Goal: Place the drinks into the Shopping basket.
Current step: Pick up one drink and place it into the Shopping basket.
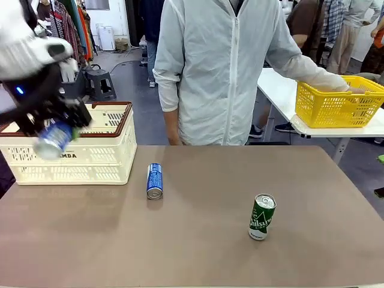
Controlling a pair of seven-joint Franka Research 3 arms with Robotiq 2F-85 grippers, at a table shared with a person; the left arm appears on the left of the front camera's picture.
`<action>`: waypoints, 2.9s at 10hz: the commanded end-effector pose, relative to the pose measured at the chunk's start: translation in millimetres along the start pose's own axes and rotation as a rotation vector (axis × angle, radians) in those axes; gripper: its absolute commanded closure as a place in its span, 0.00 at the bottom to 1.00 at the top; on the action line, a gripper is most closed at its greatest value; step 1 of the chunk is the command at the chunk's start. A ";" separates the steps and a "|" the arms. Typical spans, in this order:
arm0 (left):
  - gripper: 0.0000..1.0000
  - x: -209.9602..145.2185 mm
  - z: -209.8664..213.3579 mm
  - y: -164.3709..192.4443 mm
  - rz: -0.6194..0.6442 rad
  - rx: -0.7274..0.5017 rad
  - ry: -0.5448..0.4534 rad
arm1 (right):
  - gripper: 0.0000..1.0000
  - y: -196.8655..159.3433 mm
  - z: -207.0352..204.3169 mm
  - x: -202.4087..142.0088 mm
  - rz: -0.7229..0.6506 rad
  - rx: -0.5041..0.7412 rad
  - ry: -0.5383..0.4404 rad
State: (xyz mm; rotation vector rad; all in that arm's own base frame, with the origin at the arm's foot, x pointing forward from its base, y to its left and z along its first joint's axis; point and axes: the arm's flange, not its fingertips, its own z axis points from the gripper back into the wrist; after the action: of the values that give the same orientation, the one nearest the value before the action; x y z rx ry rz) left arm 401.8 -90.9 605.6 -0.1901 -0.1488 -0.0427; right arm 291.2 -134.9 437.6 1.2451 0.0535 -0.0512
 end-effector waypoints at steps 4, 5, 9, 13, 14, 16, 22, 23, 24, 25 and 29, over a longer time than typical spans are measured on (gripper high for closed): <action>1.00 203.1 -16.7 88.3 -0.101 -0.028 -0.001 | 0.00 4.7 1.9 -0.2 -0.008 -0.003 0.004; 1.00 215.1 -30.9 101.7 -0.030 -0.009 -0.039 | 0.00 4.7 1.9 -0.2 -0.008 -0.003 0.004; 1.00 207.7 -43.4 102.4 -0.059 -0.027 -0.017 | 0.00 4.7 1.9 -0.2 -0.008 -0.003 0.004; 1.00 228.8 -127.1 114.1 -0.015 0.035 -0.073 | 0.00 4.7 1.9 -0.2 -0.008 -0.003 0.004; 1.00 228.5 -141.9 116.2 -0.055 0.002 -0.065 | 0.00 4.7 1.9 -0.2 -0.008 -0.003 0.004; 1.00 234.0 -176.2 123.7 -0.032 0.027 -0.053 | 0.00 4.7 1.9 -0.2 -0.008 -0.003 0.004; 1.00 239.7 -229.8 128.0 0.012 0.056 0.051 | 0.00 4.7 1.9 -0.2 -0.008 -0.003 0.004; 0.59 239.8 -231.3 128.8 0.013 0.050 0.053 | 0.00 4.7 1.9 -0.2 -0.008 -0.003 0.004; 0.02 239.3 -231.7 128.6 0.015 0.055 0.063 | 0.00 4.7 1.9 -0.2 -0.008 -0.003 0.004; 0.00 239.0 -231.6 127.5 0.011 0.054 0.060 | 0.00 4.7 1.9 -0.2 -0.008 -0.003 0.004; 0.00 232.7 -218.3 129.4 0.016 0.047 0.030 | 0.00 4.7 1.9 -0.2 -0.008 -0.003 0.004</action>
State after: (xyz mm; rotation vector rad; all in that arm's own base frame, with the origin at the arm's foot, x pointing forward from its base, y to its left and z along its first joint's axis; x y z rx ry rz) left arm 675.2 -14.0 395.4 -0.1488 -0.1113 -0.0399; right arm 291.1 -134.9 437.6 1.2452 0.0541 -0.0512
